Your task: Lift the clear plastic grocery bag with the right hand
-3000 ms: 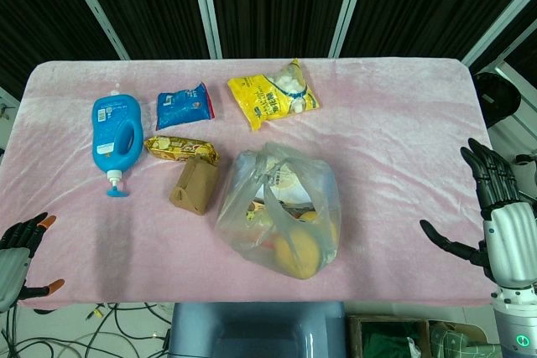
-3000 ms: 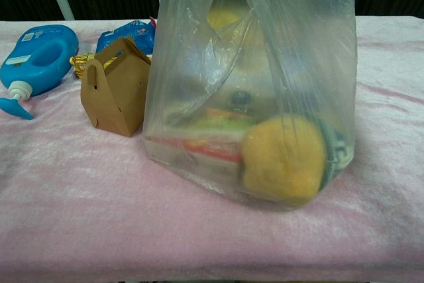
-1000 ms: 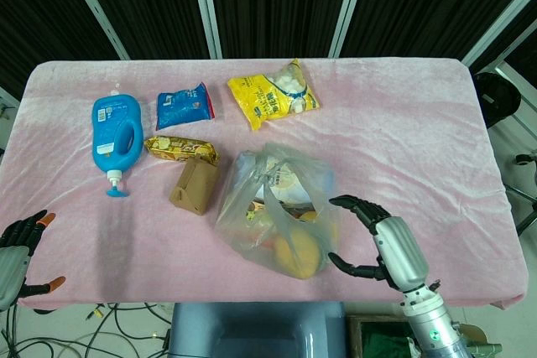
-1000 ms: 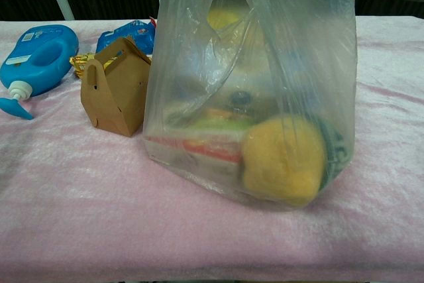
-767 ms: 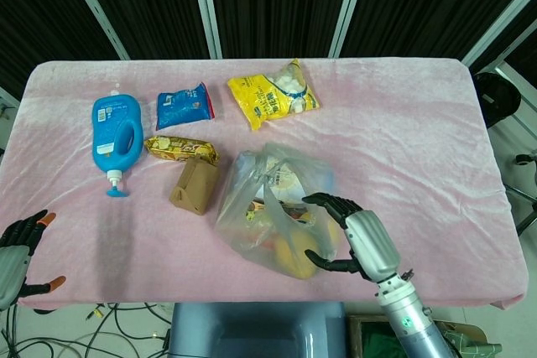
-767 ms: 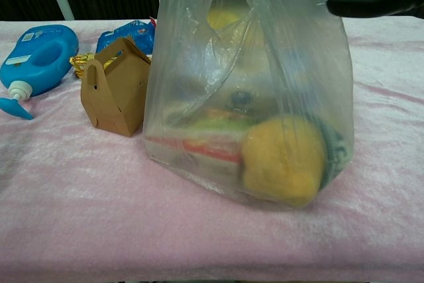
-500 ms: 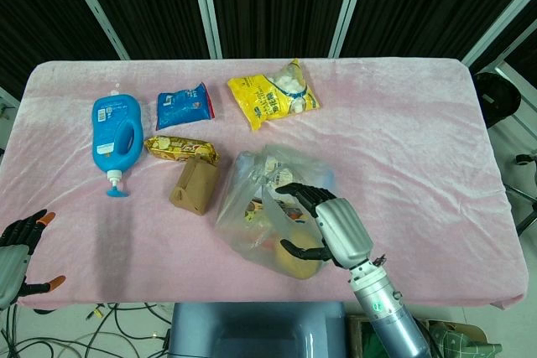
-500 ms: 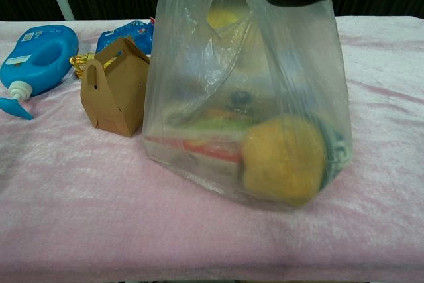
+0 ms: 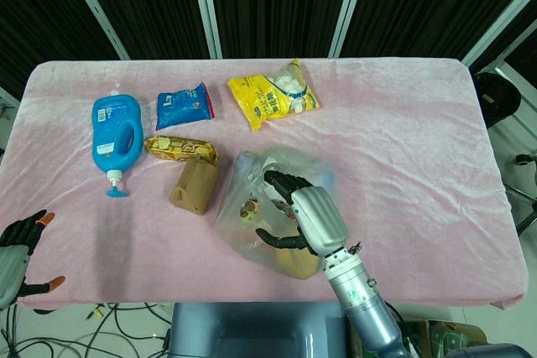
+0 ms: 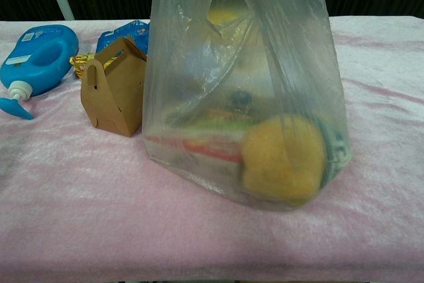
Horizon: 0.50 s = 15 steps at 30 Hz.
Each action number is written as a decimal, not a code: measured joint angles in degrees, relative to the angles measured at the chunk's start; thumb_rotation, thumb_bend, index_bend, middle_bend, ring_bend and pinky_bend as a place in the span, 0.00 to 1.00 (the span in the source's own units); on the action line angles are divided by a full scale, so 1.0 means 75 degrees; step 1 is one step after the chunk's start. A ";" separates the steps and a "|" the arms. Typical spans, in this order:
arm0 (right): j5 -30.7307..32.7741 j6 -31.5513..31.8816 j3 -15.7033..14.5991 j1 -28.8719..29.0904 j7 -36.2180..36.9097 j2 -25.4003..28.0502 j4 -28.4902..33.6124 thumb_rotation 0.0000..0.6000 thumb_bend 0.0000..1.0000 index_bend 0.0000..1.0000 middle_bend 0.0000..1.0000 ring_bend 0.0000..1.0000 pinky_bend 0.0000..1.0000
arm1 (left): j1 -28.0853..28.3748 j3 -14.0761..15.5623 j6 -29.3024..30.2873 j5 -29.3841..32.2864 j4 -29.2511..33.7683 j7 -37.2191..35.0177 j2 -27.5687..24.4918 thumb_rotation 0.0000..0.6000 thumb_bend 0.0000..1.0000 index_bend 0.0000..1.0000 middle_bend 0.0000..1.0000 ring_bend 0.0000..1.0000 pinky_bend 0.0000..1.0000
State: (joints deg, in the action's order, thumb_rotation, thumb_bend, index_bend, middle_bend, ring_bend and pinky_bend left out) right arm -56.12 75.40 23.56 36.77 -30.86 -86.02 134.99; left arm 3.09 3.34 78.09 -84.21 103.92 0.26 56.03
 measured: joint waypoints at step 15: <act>0.3053 0.0034 0.1710 0.0898 0.1142 -0.0445 0.0000 1.00 0.18 0.24 0.24 0.26 0.30 | -0.0002 -0.0001 -0.0013 0.0031 0.0006 0.0009 -0.0004 1.00 0.00 0.00 0.00 0.00 0.00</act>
State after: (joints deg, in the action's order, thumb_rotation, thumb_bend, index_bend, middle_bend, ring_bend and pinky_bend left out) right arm -33.22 75.66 36.39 43.50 -22.29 -89.36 134.99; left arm 3.08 3.33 77.99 -83.98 103.97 0.33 56.00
